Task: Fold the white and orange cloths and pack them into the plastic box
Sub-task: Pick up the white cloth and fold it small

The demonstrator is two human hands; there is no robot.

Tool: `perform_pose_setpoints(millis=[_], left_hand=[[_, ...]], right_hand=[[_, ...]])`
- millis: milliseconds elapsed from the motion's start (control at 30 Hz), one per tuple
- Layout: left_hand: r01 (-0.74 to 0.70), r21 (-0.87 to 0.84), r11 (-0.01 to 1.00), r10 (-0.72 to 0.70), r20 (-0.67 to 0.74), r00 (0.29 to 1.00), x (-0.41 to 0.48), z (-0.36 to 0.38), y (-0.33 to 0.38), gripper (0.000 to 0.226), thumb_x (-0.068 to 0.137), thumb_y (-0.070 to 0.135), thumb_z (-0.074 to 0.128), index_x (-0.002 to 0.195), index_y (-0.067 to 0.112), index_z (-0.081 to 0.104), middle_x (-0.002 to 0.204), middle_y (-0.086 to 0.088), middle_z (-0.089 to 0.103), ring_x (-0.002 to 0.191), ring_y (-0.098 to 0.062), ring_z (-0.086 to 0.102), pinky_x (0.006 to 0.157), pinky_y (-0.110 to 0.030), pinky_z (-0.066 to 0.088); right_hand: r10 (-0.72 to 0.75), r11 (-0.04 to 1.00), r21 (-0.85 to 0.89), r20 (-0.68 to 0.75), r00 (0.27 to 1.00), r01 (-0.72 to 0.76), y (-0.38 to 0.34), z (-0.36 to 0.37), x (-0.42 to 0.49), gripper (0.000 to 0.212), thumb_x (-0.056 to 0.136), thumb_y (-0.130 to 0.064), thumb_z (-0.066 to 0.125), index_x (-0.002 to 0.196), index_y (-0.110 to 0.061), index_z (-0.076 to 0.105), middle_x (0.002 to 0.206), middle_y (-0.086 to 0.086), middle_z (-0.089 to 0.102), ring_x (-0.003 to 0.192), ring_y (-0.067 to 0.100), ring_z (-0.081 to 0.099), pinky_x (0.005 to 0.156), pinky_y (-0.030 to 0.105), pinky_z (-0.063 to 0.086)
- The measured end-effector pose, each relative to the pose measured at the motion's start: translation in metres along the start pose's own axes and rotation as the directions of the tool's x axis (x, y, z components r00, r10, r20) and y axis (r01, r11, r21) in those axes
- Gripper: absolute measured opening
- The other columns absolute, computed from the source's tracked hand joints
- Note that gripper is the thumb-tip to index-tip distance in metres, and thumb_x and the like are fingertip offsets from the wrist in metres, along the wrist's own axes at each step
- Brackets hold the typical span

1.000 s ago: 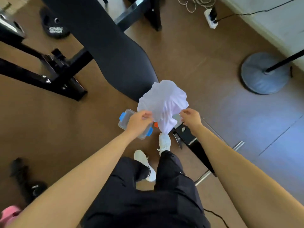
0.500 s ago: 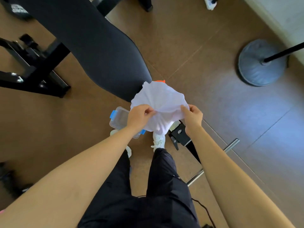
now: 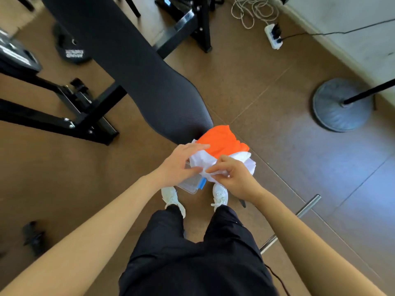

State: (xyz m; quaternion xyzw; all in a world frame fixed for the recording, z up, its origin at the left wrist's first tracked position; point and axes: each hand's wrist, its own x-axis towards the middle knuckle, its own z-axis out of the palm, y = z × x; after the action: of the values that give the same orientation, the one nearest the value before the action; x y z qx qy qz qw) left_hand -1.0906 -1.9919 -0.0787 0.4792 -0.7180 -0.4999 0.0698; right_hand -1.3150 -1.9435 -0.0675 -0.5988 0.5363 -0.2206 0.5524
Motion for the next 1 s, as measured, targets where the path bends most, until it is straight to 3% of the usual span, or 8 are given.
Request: perform_pose_setpoints(millis=[100,267,433,500,633,767,933,1000], left_hand=[[-0.192,0.308,0.932,0.163,0.116,0.980,-0.022,-0.011,-0.004,0.046,0.086,0.026,0.078,0.127,0.040,0.062,0.144,0.012,0.053,0.131,-0.017,0.043,0.105,-0.037,0.044],[0.028,0.136,0.990,-0.031,0.014,0.999,-0.064,-0.034,-0.004,0.012,0.089,0.029,0.075,0.099,0.021,0.074,0.093,0.009,0.070,0.082,-0.011,0.063,0.074,-0.029,0.052],[0.022,-0.070,0.997,-0.023,-0.012,1.000,-0.109,-0.068,-0.044,0.015,0.087,0.029,0.076,0.079,0.024,0.064,0.099,0.013,0.073,0.094,-0.011,0.068,0.077,-0.027,0.060],[-0.013,-0.163,0.986,0.011,-0.015,1.000,-0.127,-0.082,-0.060,0.023,0.088,0.022,0.076,0.073,0.018,0.058,0.104,0.008,0.075,0.097,-0.013,0.069,0.077,-0.028,0.059],[-0.009,-0.269,0.963,0.004,-0.019,1.000,-0.150,-0.118,-0.098,0.031,0.088,0.026,0.077,0.070,0.016,0.053,0.079,-0.013,0.066,0.075,-0.029,0.062,0.062,-0.038,0.052],[-0.001,-0.221,0.975,-0.006,-0.031,1.000,-0.165,-0.142,-0.131,0.027,0.087,0.026,0.078,0.075,0.013,0.058,0.067,0.005,0.059,0.063,-0.010,0.055,0.060,-0.027,0.050],[0.032,-0.088,0.996,-0.041,-0.101,0.994,-0.167,-0.149,-0.170,0.030,0.083,0.023,0.081,0.073,0.014,0.054,0.067,0.001,0.054,0.060,-0.010,0.046,0.059,-0.023,0.044],[0.034,0.023,0.999,-0.030,-0.134,0.991,-0.161,-0.143,-0.183,0.030,0.084,0.023,0.080,0.074,0.018,0.052,0.067,0.005,0.050,0.060,-0.012,0.044,0.060,-0.017,0.041]], right_hand=[[-0.106,0.993,-0.044,0.042,0.993,0.108,-0.022,0.009,-0.008,0.029,0.086,0.007,0.069,0.099,-0.015,0.080,0.083,0.008,0.055,0.075,0.007,0.052,0.069,0.015,0.041],[-0.073,0.989,-0.134,-0.023,0.997,0.069,-0.044,0.028,-0.012,0.024,0.083,-0.004,0.070,0.101,-0.017,0.079,0.089,0.009,0.061,0.081,0.015,0.055,0.070,0.020,0.042],[0.059,0.971,-0.232,-0.025,0.998,-0.063,-0.052,0.075,-0.011,0.024,0.080,-0.003,0.073,0.102,-0.015,0.074,0.093,-0.006,0.067,0.076,-0.005,0.057,0.069,0.011,0.040],[0.147,0.949,-0.282,0.012,0.989,-0.138,-0.053,0.102,-0.012,0.022,0.080,-0.006,0.074,0.084,-0.027,0.070,0.077,-0.014,0.060,0.068,-0.004,0.053,0.064,0.014,0.037],[0.280,0.904,-0.337,-0.002,0.960,-0.264,-0.046,0.154,-0.013,0.031,0.077,-0.030,0.069,0.055,-0.021,0.048,0.058,-0.007,0.034,0.057,0.009,0.029,0.057,0.031,0.026],[0.358,0.886,-0.303,-0.031,0.933,-0.350,-0.029,0.182,-0.018,0.035,0.083,-0.030,0.075,0.067,-0.002,0.060,0.063,0.002,0.043,0.060,0.012,0.037,0.060,0.033,0.031],[0.430,0.820,-0.393,-0.055,0.901,-0.415,0.013,0.204,-0.018,0.045,0.075,-0.051,0.066,0.075,-0.006,0.064,0.064,-0.006,0.046,0.066,0.014,0.045,0.070,0.036,0.030],[0.429,0.803,-0.433,-0.058,0.902,-0.410,0.038,0.214,-0.014,0.042,0.082,-0.047,0.068,0.079,-0.005,0.066,0.067,-0.004,0.048,0.070,0.016,0.047,0.076,0.039,0.029]])
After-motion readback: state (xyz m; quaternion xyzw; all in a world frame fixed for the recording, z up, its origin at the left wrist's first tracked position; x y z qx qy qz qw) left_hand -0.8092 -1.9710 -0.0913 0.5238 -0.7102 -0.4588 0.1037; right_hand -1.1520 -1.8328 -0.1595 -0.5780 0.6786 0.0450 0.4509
